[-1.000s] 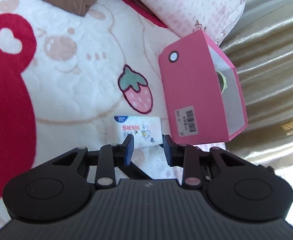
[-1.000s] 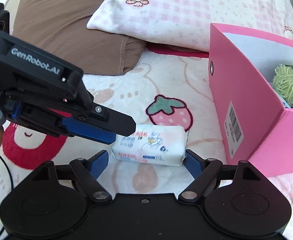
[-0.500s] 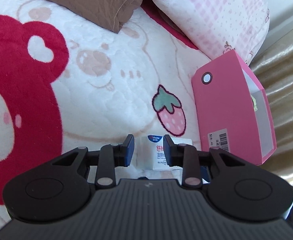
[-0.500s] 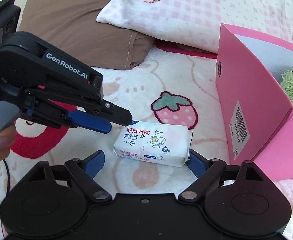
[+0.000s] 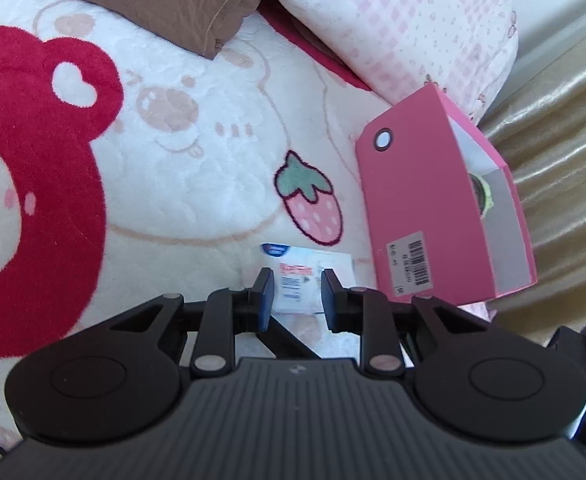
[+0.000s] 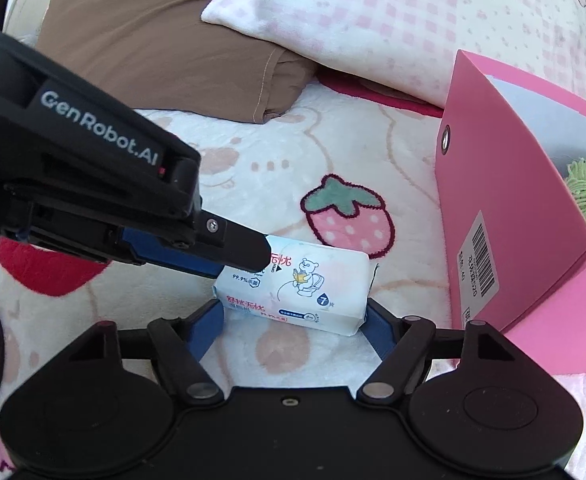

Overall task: Organize objects
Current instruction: 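Lift the white wipes pack off the blanket with the left gripper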

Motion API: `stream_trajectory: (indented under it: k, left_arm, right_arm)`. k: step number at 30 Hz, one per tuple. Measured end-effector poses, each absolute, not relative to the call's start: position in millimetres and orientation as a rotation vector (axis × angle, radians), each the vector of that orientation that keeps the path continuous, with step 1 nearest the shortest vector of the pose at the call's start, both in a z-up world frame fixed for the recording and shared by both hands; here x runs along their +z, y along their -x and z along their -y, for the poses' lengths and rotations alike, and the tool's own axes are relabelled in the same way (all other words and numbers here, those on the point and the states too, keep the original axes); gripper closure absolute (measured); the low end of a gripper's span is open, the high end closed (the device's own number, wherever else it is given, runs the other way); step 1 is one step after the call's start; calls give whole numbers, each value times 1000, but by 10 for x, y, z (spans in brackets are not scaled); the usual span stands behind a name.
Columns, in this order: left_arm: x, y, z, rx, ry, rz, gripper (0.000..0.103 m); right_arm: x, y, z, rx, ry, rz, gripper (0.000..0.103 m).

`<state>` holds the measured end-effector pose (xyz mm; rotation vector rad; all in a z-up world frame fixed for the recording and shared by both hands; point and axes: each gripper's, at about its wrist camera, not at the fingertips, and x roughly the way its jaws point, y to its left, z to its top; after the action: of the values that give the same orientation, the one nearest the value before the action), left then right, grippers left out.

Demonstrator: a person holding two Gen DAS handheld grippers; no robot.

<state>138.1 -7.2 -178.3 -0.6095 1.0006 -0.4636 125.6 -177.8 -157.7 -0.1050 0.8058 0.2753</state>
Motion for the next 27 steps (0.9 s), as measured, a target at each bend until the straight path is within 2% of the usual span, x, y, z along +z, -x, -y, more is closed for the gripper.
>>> stream_trajectory:
  k: [2,7,11,18,22,25,27]
  left_arm:
    - [-1789,-1322,95,-541,733,-1027,81]
    - [-1617,-1135,253,-509,637,-1000,81]
    - [-1606,-1114,80,-461,641,-984,81]
    - [-1814,-1377,-153,-350,560,-1007,81]
    - [-1898,-1486,-160,-324,518,-1005,74]
    - [-1952,-1463,-120,-352,560,-1037,73]
    - [-1969,-1394,-72,-359,576,-1061,72]
  right_arm:
    - [-1522,-1215,1774,345,84,-815,45]
    - [-1435,-1043,1595,360,160,-811,45]
    - [-1485,-1014,1665,347,111,-824,36]
    - [-1535,-1097,1699,349,25,-851,33]
    - [-1567,-1147,1653,341,6,-870,29]
    - [-1543,-1158,1652,348,12,-869,26]
    - [-1537,-1165,1659,334,18,-864,20]
